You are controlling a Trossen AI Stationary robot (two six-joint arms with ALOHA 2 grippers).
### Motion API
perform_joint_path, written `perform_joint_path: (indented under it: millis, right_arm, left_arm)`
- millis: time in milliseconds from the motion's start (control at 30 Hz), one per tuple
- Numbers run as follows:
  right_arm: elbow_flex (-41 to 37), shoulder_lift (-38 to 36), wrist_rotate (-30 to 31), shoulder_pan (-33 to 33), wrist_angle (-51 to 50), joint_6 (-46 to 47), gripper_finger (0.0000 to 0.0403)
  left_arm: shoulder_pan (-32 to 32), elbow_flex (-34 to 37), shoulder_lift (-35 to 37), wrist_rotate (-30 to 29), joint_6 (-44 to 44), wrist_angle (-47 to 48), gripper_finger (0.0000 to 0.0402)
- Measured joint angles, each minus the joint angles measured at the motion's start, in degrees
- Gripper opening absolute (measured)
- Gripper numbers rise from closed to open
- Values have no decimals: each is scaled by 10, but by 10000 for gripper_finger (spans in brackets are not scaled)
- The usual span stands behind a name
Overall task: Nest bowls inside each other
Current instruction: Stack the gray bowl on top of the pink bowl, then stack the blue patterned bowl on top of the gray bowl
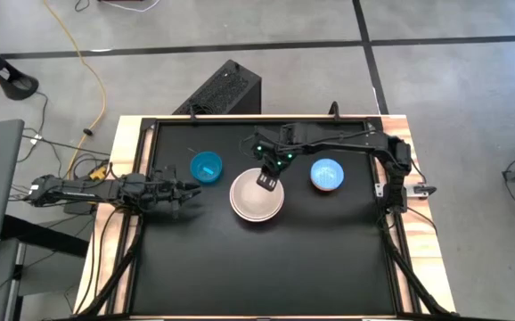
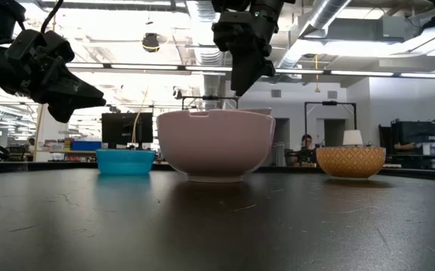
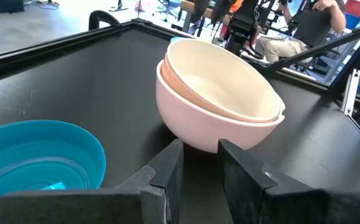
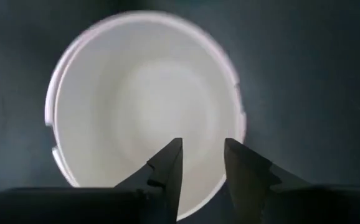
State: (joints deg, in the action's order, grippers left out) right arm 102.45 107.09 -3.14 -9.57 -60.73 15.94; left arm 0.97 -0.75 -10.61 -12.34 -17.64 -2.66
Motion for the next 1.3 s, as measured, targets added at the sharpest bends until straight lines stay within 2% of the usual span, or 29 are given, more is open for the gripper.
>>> perform_joint_path:
  millis: [433,633,800,967,1067,1200,1300]
  right_arm:
    - [-81,1,-13,4,23,5,45]
    - [-81,1,-14,-6,28,2,30]
    - [-81,-7,-29,-12,-20,-5,27]
    - [-81,-60,-27,-24,-15,-13,27]
    - [-81,-98,10,-32,-26,-11,27]
    - [-100,-144,122,-40,-69,28,27]
    - [-168,-187,134,-56,-65,65,33]
  left_arm:
    - [0,0,0,0,0,0,88]
    - [0,0,0,0,0,0,88]
    - [0,0,0,0,0,0,88]
    - [0,0,0,0,1,0,88]
    - [0,0,0,1,1,0,88]
    - [0,0,0,8,1,2,88]
    - [0,0,0,12,0,2,88]
